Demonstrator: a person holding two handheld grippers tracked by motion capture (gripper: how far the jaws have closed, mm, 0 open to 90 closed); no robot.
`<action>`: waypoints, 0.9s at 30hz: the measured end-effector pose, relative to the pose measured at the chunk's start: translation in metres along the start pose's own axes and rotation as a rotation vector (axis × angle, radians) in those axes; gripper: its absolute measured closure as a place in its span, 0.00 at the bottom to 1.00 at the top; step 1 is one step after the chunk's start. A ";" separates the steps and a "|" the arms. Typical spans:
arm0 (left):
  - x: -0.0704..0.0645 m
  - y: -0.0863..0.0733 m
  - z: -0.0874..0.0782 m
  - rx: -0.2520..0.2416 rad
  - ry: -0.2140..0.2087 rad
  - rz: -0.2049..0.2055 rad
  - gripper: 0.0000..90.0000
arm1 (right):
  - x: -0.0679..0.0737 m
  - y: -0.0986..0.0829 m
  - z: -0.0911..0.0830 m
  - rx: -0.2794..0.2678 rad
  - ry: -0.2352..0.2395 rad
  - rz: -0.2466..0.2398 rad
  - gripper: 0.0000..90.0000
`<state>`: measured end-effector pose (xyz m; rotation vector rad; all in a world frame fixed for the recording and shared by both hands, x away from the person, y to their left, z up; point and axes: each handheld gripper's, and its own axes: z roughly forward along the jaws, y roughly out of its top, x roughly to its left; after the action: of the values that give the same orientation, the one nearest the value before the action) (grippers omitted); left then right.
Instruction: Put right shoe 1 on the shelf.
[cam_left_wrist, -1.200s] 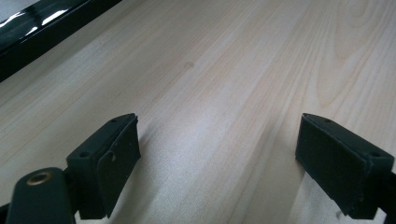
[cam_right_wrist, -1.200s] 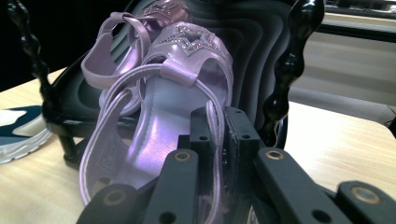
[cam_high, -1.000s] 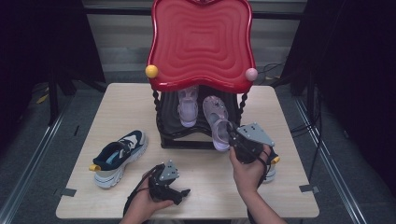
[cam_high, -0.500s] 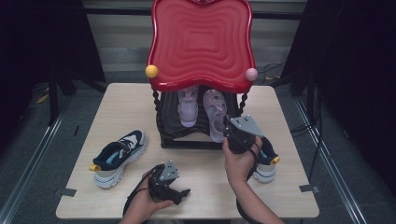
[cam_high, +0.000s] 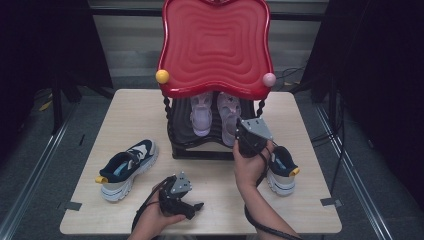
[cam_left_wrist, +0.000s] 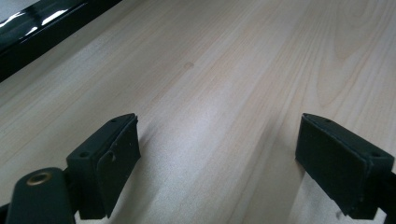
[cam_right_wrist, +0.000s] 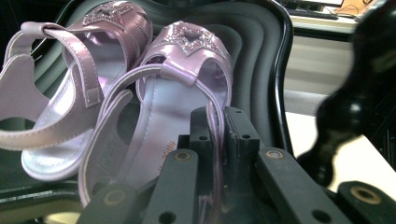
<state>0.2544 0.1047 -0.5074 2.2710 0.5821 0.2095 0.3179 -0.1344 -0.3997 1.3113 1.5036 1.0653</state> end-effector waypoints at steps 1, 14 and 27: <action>0.000 0.000 0.000 0.000 0.000 0.000 0.15 | 0.001 0.000 0.002 -0.003 0.000 0.000 0.92; 0.000 0.000 0.000 -0.006 0.000 -0.004 0.15 | 0.015 0.010 0.021 -0.029 -0.062 -0.020 0.91; 0.000 0.000 0.000 -0.005 -0.001 -0.004 0.15 | 0.018 0.008 0.035 -0.035 -0.088 -0.014 0.91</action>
<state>0.2543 0.1044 -0.5076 2.2646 0.5849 0.2083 0.3517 -0.1132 -0.4032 1.3052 1.4205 1.0075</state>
